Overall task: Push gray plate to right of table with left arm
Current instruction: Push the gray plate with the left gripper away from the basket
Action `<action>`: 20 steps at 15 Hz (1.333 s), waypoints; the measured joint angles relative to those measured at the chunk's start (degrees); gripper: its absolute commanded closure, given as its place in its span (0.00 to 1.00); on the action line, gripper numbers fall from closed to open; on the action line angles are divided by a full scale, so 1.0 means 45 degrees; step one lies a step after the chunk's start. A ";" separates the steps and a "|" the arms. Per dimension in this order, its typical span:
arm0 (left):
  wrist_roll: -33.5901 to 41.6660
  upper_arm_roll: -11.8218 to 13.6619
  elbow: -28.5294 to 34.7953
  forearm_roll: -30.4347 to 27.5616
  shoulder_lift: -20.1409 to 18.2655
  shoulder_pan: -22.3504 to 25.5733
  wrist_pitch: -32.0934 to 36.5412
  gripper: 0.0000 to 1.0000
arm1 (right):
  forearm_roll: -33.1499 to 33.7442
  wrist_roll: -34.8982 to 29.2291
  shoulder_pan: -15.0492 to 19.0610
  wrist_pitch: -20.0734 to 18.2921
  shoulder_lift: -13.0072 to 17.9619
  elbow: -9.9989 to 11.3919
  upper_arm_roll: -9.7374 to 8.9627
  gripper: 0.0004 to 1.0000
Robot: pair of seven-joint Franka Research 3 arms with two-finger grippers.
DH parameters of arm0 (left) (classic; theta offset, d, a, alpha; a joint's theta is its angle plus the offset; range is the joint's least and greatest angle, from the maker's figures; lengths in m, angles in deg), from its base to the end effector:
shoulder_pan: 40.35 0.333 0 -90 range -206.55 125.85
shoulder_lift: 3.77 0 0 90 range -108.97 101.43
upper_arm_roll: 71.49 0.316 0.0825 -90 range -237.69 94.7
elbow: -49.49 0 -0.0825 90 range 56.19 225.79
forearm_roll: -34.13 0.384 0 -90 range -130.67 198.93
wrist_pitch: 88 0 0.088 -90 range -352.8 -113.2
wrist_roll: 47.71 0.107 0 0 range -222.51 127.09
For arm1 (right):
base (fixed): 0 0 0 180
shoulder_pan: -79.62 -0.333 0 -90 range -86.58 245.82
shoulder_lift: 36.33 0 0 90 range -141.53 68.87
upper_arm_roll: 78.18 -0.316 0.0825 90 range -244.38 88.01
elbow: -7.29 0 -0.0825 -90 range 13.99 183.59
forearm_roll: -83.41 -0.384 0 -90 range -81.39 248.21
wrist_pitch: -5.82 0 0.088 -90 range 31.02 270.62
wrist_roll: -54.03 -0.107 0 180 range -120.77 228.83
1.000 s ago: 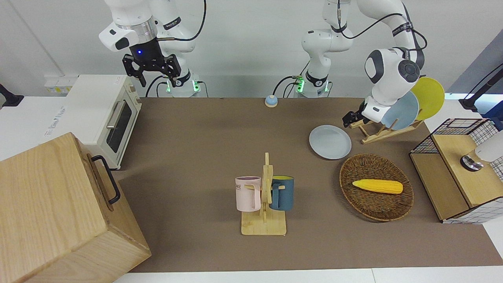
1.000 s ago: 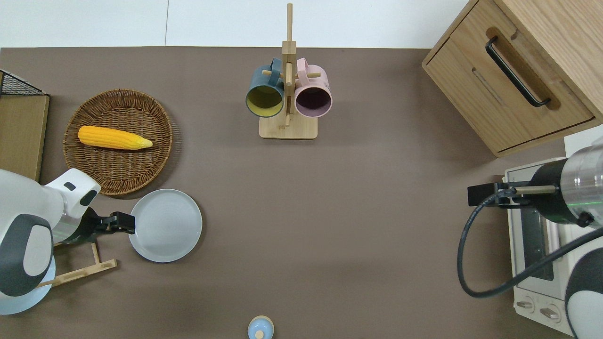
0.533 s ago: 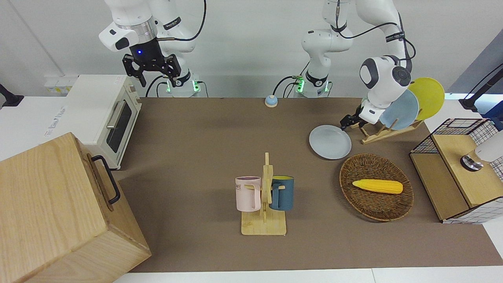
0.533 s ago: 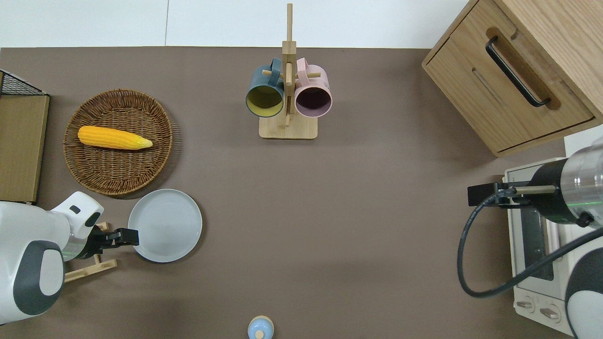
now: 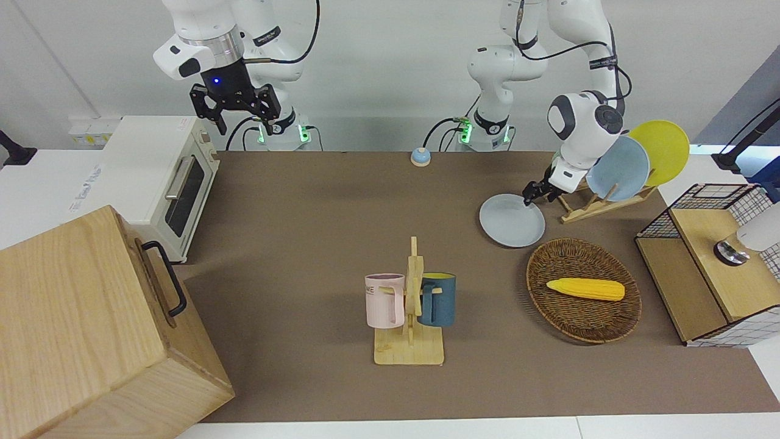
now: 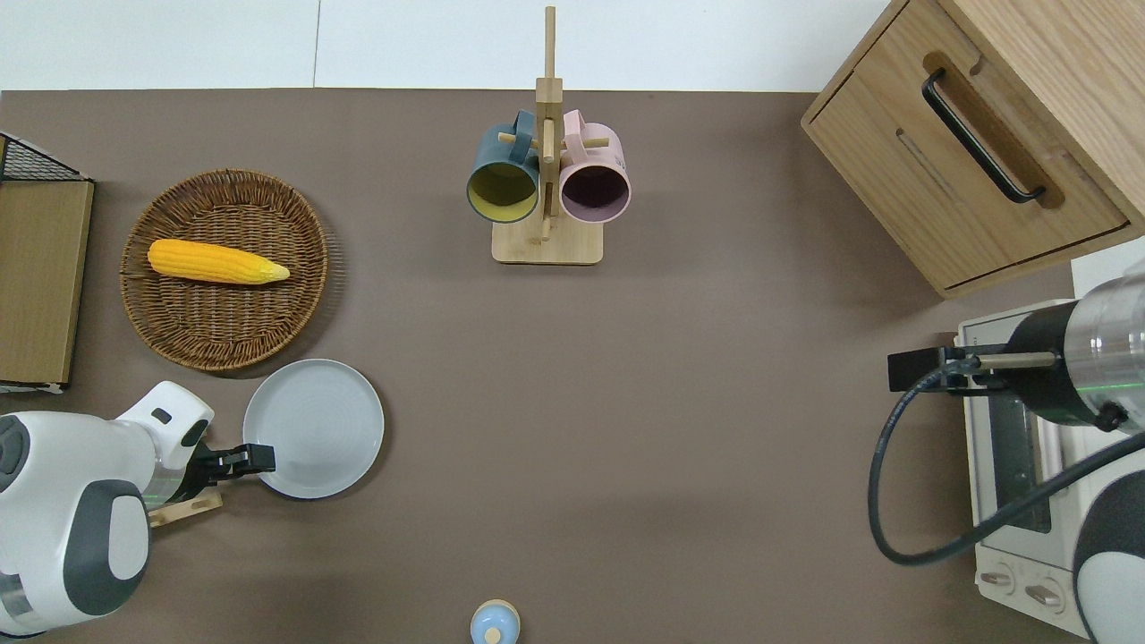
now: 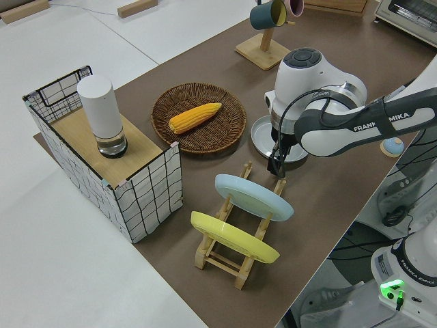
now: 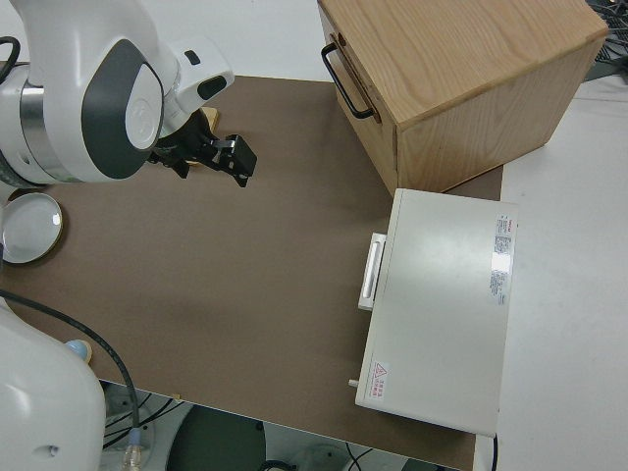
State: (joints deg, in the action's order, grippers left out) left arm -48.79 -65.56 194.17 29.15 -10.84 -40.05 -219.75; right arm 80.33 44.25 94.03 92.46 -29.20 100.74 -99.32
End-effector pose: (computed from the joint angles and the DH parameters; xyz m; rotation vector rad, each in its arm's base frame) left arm 0.4371 0.0453 0.3131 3.0454 0.2862 -0.1529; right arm 0.5061 0.0789 0.6526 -3.1321 0.0827 0.0063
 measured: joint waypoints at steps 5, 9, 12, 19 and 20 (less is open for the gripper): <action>0.0000 -0.0057 0.0406 -0.0138 0.0035 -0.0001 -0.0751 0.65 | 0.0000 0.0000 0.0000 0.0000 0.0000 0.0000 0.0000 0.00; 0.0000 -0.0159 0.0450 -0.0570 0.0039 -0.0002 -0.0903 0.76 | 0.0000 0.0000 0.0000 0.0000 0.0000 0.0000 0.0000 0.00; -0.0001 -0.0196 0.0455 -0.0936 0.0042 -0.0002 -0.1110 0.91 | 0.0000 0.0000 0.0000 0.0000 0.0000 0.0000 0.0000 0.00; -0.0115 -0.0309 0.0450 -0.1231 0.0024 -0.0016 -0.1296 1.00 | 0.0000 0.0000 0.0000 0.0000 0.0000 0.0000 0.0000 0.00; -0.0126 -0.0309 0.0451 -0.1231 0.0024 -0.0016 -0.1299 1.00 | 0.0000 0.0000 0.0000 0.0000 0.0000 0.0000 0.0000 0.00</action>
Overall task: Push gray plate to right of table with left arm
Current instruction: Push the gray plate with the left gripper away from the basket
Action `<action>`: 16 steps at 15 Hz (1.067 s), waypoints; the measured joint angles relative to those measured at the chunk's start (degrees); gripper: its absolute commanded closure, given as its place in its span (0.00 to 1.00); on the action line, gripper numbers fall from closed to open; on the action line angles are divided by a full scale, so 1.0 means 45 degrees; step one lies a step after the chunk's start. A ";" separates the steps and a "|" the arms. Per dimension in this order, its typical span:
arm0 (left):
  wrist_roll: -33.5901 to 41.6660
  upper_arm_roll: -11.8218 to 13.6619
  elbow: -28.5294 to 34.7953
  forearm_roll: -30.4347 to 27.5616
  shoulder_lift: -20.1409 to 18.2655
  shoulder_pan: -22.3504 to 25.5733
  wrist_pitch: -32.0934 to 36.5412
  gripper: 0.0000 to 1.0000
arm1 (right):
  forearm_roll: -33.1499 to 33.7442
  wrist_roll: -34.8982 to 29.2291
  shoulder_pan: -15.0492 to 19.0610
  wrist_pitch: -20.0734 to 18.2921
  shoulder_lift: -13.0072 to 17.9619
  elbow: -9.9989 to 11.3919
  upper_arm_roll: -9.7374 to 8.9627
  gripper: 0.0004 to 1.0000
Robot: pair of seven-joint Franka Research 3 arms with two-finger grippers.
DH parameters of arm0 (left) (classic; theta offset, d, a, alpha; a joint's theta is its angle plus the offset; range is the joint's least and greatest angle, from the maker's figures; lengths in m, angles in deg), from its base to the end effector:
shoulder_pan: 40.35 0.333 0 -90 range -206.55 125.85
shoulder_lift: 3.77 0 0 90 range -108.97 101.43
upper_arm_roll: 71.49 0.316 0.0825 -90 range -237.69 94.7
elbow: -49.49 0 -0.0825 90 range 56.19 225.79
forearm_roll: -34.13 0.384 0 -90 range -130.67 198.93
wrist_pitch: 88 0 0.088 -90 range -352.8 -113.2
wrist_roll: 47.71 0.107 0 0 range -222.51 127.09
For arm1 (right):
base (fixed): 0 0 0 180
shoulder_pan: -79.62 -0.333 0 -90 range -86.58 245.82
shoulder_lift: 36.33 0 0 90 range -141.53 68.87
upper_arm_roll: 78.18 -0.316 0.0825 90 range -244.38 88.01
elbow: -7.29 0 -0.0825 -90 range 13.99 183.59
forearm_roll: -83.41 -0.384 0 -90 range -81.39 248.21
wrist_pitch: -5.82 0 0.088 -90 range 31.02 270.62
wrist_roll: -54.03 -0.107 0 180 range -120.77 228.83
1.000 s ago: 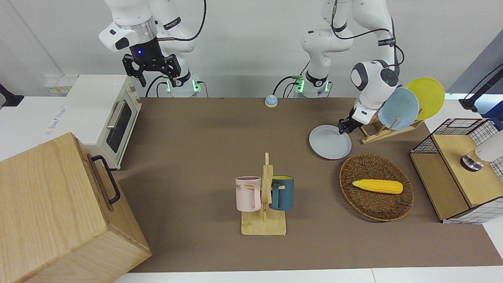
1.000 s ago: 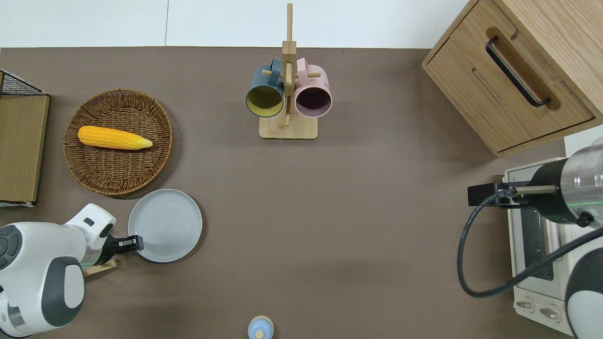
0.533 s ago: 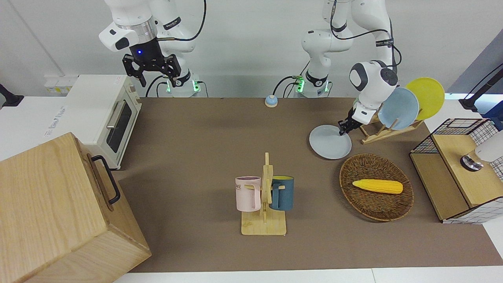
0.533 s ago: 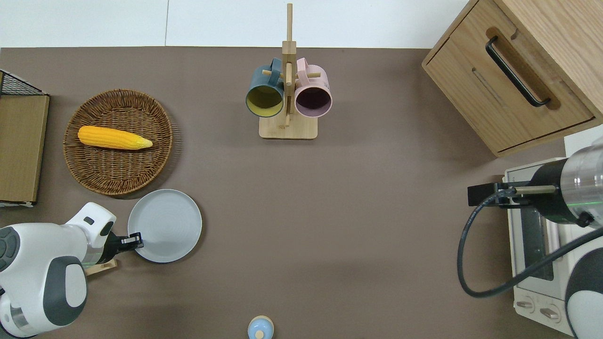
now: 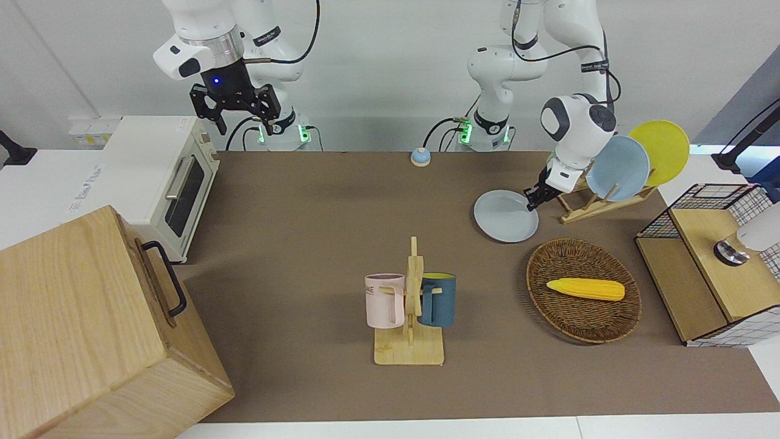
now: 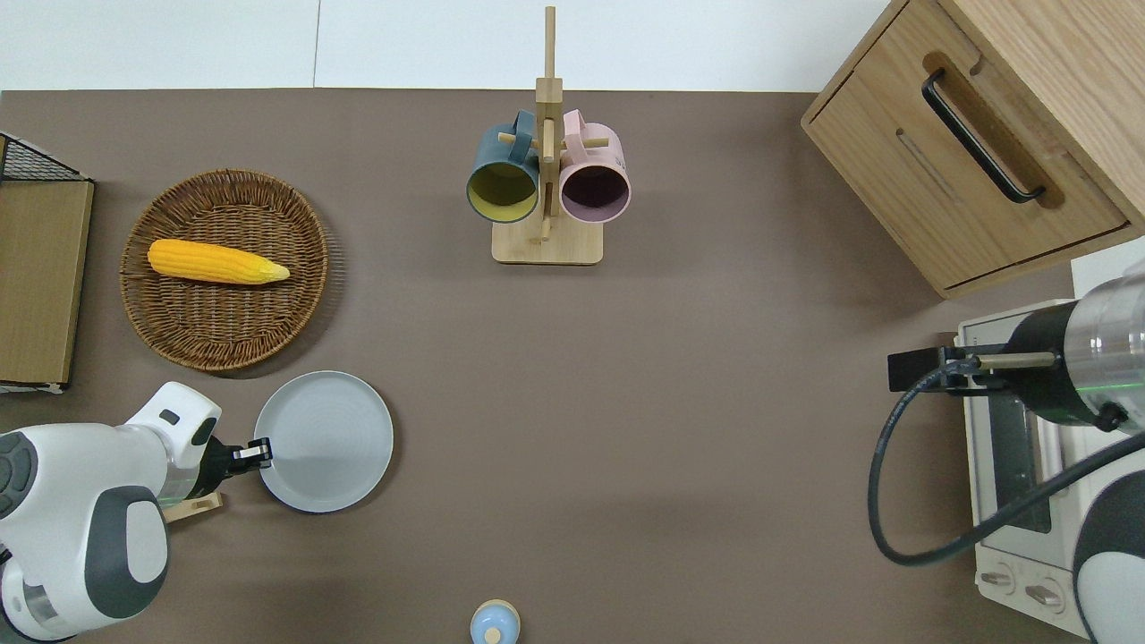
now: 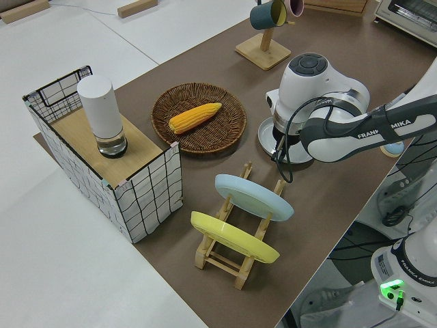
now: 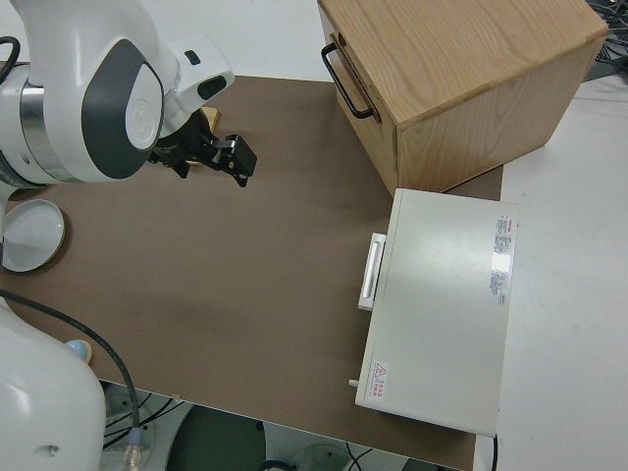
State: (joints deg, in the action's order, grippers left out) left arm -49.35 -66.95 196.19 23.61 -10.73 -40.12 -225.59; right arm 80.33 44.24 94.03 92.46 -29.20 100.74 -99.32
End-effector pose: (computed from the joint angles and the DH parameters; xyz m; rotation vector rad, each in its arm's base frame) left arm 0.4374 0.0347 0.3066 2.9861 0.3741 -0.0526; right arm 0.5061 0.0789 0.6526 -3.1321 0.0830 0.0063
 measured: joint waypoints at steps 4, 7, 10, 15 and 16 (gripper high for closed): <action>-0.0063 -0.0070 0.0000 -0.0007 0.0000 0.0000 -0.0018 1.00 | 0.0000 0.0000 0.0000 0.0000 0.0000 0.0000 0.0000 0.00; -0.0662 -0.0618 0.0005 -0.0153 0.0007 -0.0006 -0.0039 1.00 | 0.0000 0.0000 0.0000 0.0000 0.0000 0.0000 0.0000 0.00; -0.1081 -0.1279 0.0010 -0.0443 0.0028 -0.0030 -0.0051 1.00 | 0.0000 0.0000 0.0000 0.0000 0.0000 0.0000 0.0000 0.00; -0.1566 -0.1969 0.0034 -0.1176 0.0053 -0.0295 -0.0073 1.00 | 0.0000 0.0000 0.0000 0.0000 0.0000 0.0000 0.0000 0.00; -0.1826 -0.2164 0.0040 -0.1191 0.0055 -0.0324 -0.0117 1.00 | 0.0000 0.0000 0.0000 0.0000 0.0000 0.0000 0.0000 0.00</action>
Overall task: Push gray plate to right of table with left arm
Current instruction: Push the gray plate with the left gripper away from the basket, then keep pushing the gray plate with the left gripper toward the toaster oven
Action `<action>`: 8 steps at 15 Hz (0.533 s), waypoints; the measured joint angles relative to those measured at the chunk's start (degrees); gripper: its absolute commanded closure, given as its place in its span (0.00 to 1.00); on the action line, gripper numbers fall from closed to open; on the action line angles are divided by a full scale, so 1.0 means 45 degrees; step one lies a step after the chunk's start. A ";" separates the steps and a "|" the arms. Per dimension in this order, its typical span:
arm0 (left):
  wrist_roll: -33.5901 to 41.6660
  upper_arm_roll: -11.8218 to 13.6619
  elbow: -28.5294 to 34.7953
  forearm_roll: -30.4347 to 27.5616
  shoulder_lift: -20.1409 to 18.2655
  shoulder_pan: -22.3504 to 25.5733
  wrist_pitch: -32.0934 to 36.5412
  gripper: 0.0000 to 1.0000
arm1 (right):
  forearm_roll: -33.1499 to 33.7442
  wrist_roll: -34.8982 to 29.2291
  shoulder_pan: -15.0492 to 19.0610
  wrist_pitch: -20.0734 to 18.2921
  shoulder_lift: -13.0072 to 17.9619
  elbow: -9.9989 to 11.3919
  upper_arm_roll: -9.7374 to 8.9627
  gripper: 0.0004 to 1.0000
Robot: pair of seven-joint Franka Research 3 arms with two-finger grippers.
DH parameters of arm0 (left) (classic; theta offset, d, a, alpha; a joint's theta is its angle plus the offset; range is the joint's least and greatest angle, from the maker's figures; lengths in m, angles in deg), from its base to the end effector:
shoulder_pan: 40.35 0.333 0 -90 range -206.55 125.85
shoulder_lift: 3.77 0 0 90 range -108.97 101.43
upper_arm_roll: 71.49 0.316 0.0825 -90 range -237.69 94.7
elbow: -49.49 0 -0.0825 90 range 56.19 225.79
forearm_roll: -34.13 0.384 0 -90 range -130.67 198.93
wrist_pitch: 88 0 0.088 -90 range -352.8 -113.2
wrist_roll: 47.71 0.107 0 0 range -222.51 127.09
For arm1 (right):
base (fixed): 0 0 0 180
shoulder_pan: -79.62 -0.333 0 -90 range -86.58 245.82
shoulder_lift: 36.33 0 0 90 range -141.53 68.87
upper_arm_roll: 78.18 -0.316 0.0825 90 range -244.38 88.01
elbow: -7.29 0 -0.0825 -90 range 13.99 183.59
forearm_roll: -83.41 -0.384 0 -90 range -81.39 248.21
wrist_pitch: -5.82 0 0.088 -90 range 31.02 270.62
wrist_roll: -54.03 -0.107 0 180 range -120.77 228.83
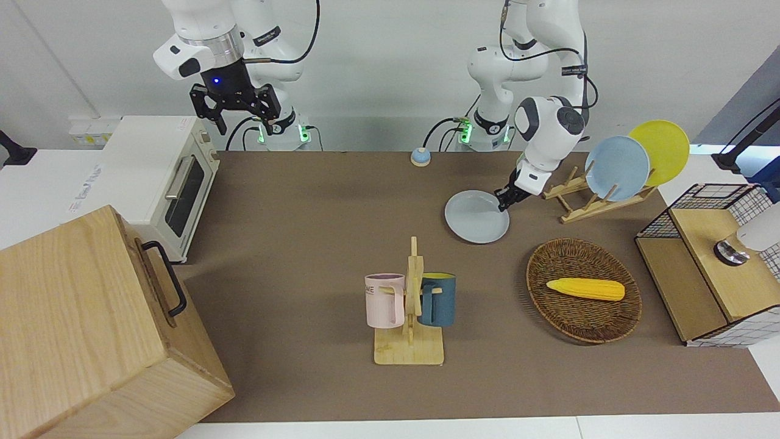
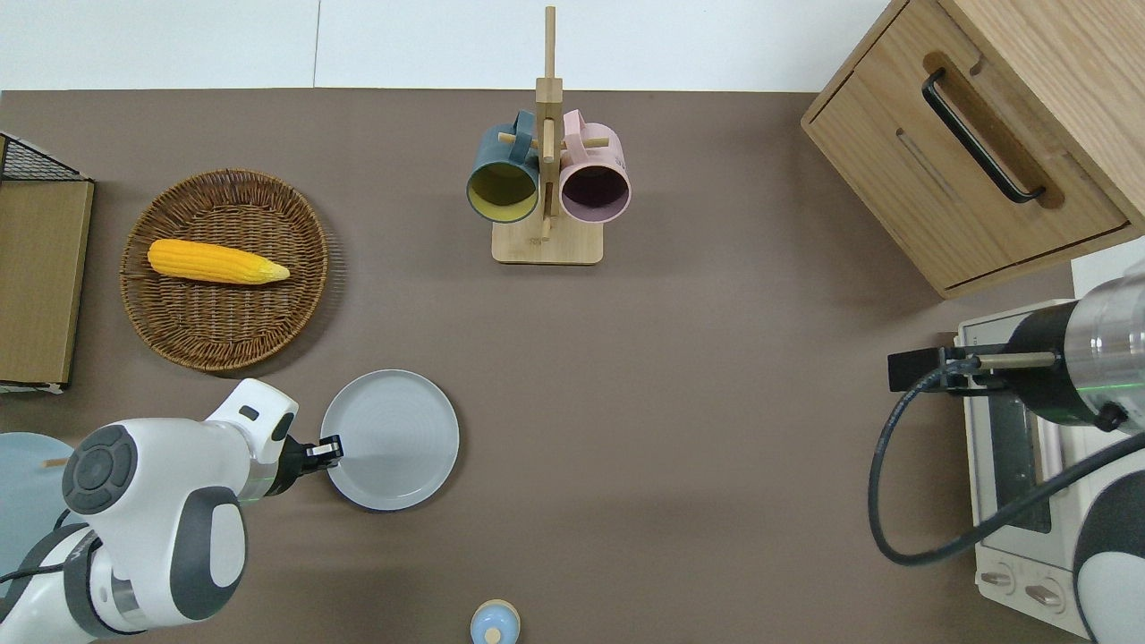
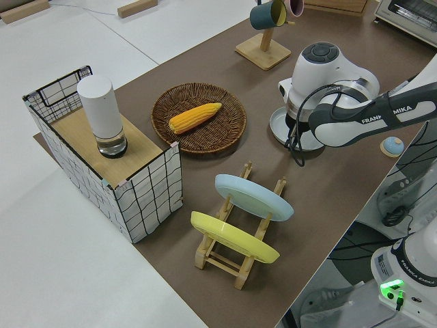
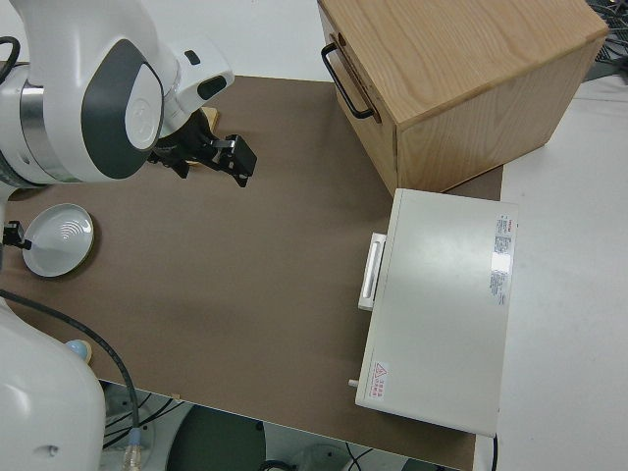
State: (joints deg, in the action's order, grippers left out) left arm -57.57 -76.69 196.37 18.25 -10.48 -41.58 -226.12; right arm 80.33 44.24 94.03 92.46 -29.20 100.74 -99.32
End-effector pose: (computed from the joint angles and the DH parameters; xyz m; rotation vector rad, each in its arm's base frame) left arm 0.4357 -0.0502 0.3043 2.9493 0.4019 -0.0874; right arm 0.5061 0.0789 0.6526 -3.1321 0.0830 0.0063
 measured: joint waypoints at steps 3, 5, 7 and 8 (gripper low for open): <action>-0.0948 -0.0856 0.0011 -0.0055 0.0022 -0.0013 -0.0242 1.00 | 0.0000 0.0000 0.0000 0.0000 0.0000 0.0000 0.0000 0.00; -0.1769 -0.1683 0.0020 -0.0180 0.0057 -0.0052 -0.0565 1.00 | 0.0000 0.0000 0.0000 0.0000 0.0000 0.0000 0.0000 0.00; -0.2533 -0.2549 0.0024 -0.0238 0.0106 -0.0164 -0.0912 1.00 | 0.0000 0.0000 0.0000 0.0000 0.0000 0.0000 0.0000 0.00; -0.2835 -0.2920 0.0025 -0.0252 0.0136 -0.0206 -0.1066 1.00 | 0.0000 0.0000 0.0000 0.0000 0.0000 0.0000 0.0000 0.00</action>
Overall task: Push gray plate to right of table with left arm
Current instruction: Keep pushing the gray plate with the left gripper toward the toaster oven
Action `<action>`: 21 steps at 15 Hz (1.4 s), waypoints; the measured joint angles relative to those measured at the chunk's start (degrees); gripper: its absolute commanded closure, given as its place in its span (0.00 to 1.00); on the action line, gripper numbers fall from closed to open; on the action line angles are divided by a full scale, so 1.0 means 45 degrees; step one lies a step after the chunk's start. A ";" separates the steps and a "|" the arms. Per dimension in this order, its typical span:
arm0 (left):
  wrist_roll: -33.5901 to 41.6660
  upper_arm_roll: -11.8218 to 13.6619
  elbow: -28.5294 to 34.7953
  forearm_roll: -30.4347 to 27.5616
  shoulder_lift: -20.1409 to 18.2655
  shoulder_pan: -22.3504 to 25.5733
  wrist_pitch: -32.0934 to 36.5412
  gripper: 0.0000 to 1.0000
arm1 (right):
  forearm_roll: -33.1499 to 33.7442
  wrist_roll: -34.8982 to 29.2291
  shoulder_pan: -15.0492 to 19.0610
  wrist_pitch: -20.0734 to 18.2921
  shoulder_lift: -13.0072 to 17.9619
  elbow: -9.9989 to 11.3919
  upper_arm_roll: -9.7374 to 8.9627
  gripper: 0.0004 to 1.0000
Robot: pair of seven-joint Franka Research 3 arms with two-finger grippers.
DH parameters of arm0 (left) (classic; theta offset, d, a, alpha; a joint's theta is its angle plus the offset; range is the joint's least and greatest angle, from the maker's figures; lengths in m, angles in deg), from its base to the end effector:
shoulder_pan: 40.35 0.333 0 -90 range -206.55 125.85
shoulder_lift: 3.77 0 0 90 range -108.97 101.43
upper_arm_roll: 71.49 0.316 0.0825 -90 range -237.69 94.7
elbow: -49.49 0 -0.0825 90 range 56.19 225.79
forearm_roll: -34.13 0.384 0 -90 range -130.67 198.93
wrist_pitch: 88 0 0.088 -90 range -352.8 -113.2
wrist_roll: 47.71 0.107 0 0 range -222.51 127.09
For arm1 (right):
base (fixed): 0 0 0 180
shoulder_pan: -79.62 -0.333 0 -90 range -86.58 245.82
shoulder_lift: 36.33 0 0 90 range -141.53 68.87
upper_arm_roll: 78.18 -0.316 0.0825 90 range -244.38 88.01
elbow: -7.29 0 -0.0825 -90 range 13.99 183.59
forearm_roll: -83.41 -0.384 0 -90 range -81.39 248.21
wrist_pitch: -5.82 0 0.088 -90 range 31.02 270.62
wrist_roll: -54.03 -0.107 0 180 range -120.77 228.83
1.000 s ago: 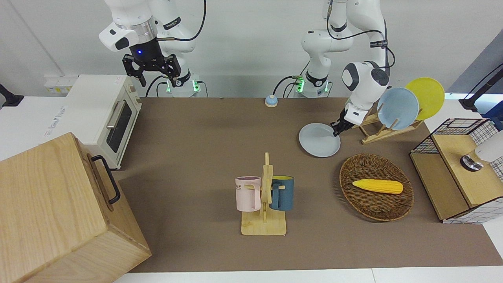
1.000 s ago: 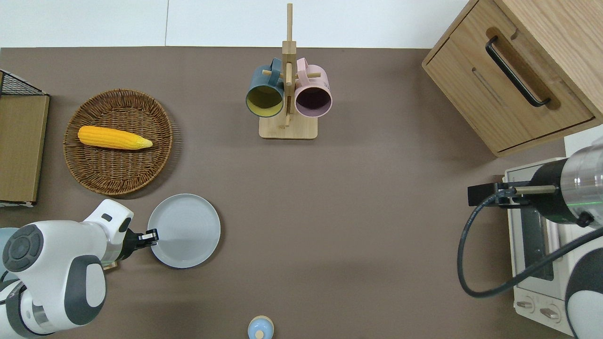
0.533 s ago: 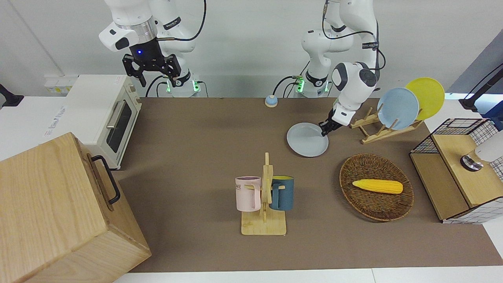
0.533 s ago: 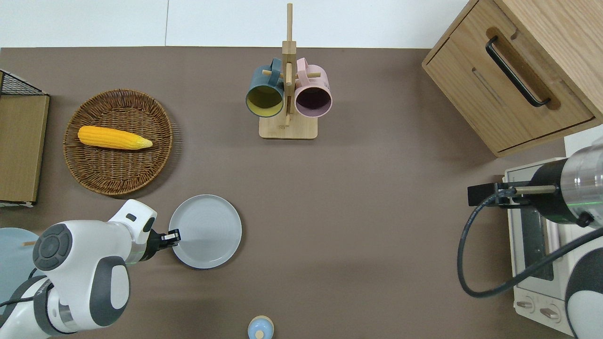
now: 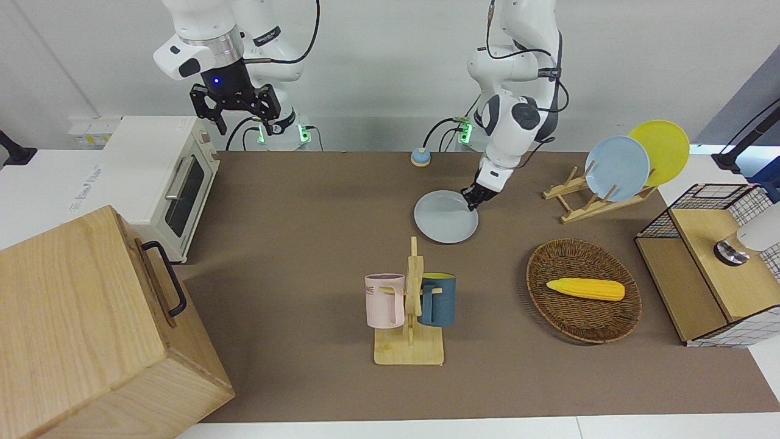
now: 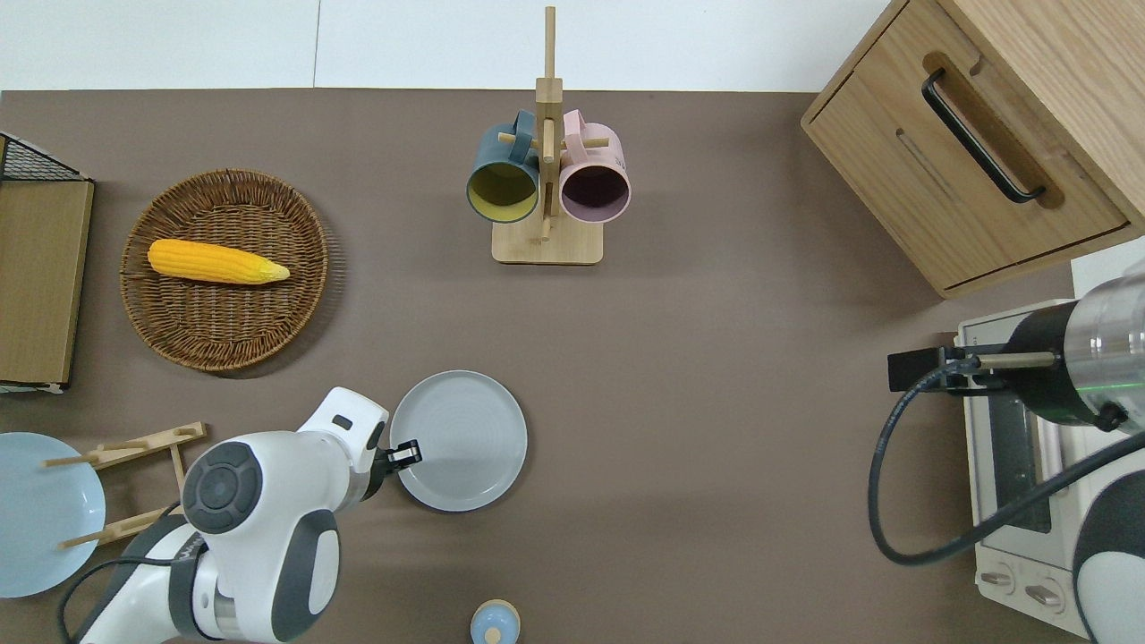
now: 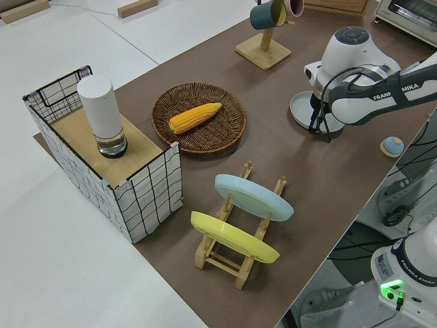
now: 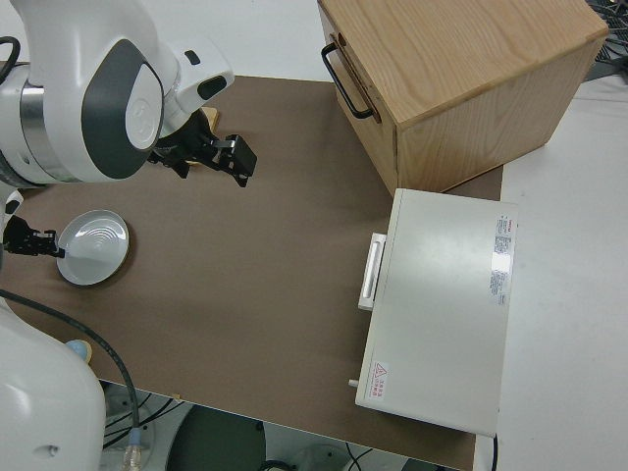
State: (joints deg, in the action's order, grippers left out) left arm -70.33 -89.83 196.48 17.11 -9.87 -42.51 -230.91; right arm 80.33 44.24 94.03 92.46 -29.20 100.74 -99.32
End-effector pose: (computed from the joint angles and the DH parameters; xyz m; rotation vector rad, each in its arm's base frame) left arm 0.4190 -0.1530 0.3037 2.9627 0.4066 -0.0352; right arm 0.5061 0.0789 0.6526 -3.1321 0.0830 0.0063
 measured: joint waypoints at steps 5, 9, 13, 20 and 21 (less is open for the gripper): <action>-0.0482 -0.0596 -0.0002 -0.0239 0.0161 -0.0214 -0.0577 1.00 | 0.0000 0.0000 0.0000 0.0000 0.0000 0.0000 0.0000 0.00; -0.1570 -0.0732 -0.0021 -0.0527 0.0389 -0.1251 -0.1327 1.00 | 0.0000 0.0000 0.0000 0.0000 0.0000 0.0000 0.0000 0.00; -0.2757 -0.0784 -0.0134 -0.0545 0.0678 -0.2336 -0.1960 1.00 | 0.0000 0.0000 0.0000 0.0000 0.0000 0.0000 0.0000 0.00; -0.3996 -0.0802 -0.0653 -0.0549 0.1229 -0.3521 -0.2228 1.00 | 0.0000 0.0000 0.0000 0.0000 0.0000 0.0000 0.0000 0.00; -0.4025 -0.0793 -0.0751 -0.0550 0.1326 -0.3699 -0.2251 1.00 | 0.0000 0.0000 0.0000 0.0000 0.0000 0.0000 0.0000 0.00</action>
State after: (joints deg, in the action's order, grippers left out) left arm -88.44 -93.40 193.11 14.64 -3.90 -59.16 -241.05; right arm 80.33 44.24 94.03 92.46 -29.20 100.74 -99.32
